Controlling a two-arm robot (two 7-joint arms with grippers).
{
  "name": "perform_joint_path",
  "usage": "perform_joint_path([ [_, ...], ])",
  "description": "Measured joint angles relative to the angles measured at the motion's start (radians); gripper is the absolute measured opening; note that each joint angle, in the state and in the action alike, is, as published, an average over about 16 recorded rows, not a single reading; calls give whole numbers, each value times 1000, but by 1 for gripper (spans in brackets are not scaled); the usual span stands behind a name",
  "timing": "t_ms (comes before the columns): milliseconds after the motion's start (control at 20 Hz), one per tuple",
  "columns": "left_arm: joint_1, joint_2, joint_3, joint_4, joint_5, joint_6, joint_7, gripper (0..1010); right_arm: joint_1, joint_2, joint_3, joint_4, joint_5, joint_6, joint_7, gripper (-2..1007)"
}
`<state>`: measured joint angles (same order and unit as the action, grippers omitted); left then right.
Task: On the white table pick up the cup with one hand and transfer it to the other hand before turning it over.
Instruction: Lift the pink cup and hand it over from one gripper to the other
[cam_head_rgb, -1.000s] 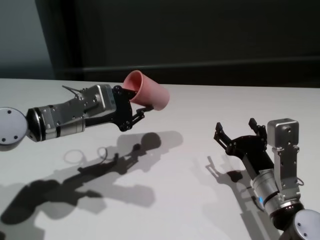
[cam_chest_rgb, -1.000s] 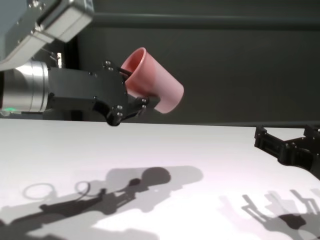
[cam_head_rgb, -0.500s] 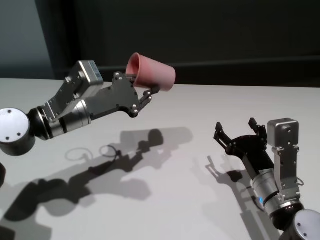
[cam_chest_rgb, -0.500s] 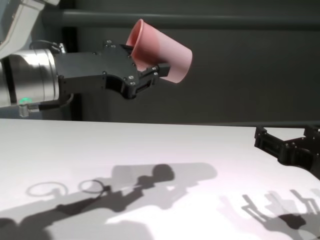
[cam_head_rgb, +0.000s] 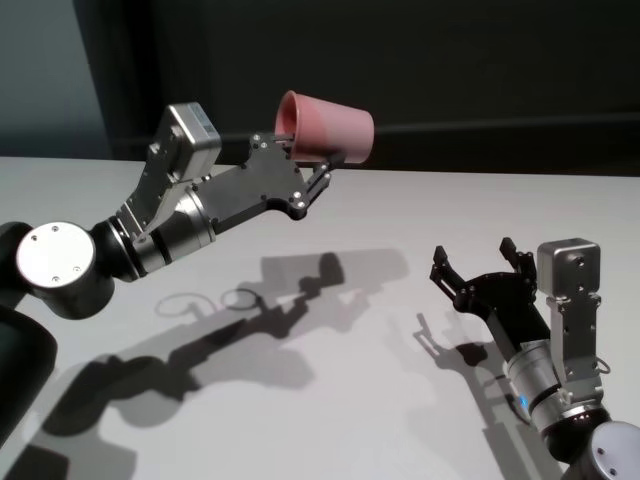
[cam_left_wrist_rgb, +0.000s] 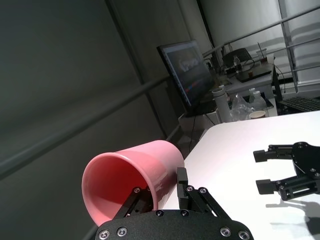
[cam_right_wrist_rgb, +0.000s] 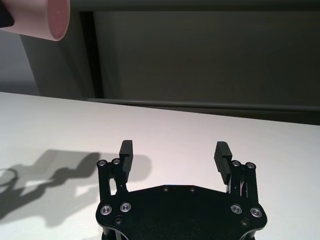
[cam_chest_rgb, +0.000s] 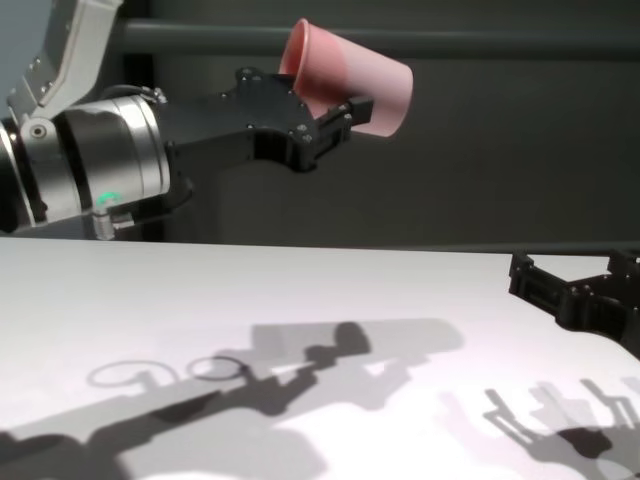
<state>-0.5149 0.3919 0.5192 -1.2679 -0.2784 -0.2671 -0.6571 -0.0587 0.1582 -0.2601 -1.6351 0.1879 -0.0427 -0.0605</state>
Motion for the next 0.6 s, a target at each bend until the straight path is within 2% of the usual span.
perform_joint_path([
  [300, 1, -45, -12, 30, -59, 9, -8, 201, 0, 0, 0, 0, 0, 0, 0, 1000],
  [600, -2, -76, -19, 58, -116, 21, -25, 201, 0, 0, 0, 0, 0, 0, 0, 1000],
])
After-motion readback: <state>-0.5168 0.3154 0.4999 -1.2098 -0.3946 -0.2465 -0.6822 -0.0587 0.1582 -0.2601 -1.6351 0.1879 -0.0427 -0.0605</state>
